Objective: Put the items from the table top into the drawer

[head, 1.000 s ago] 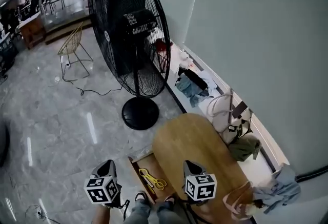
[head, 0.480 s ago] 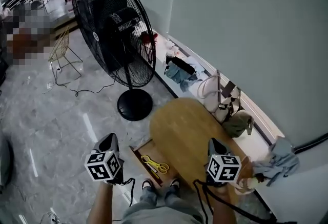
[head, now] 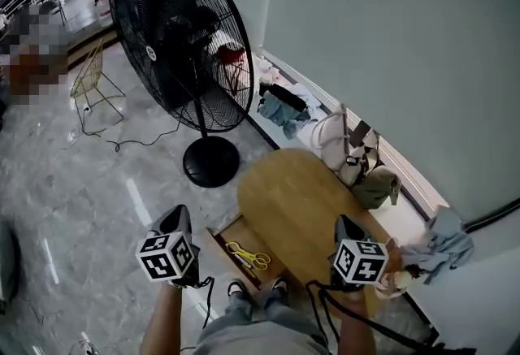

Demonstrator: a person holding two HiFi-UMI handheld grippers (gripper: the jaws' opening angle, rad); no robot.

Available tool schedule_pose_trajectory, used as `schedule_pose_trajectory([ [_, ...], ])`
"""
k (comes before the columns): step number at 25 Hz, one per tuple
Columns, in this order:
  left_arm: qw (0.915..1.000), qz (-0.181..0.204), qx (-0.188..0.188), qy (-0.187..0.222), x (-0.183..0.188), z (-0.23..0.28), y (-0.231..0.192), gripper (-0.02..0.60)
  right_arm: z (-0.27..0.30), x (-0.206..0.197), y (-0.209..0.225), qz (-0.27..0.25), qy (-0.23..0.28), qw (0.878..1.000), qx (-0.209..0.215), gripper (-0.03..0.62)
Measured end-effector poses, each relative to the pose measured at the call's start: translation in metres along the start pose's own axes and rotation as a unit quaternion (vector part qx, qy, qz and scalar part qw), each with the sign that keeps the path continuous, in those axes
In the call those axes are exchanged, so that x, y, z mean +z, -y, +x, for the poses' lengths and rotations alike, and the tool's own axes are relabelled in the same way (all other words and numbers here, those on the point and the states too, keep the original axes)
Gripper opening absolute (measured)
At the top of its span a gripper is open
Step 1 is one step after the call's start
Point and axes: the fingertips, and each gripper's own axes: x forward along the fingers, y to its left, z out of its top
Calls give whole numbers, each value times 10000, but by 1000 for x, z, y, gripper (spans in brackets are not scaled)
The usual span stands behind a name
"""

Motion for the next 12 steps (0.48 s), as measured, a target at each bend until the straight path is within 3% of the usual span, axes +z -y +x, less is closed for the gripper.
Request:
schedule_pose_trajectory([
  [12,9999,42,-108,-127,-10,12,5,-6,-3,4,8,-64,-7,9999,-140,6],
])
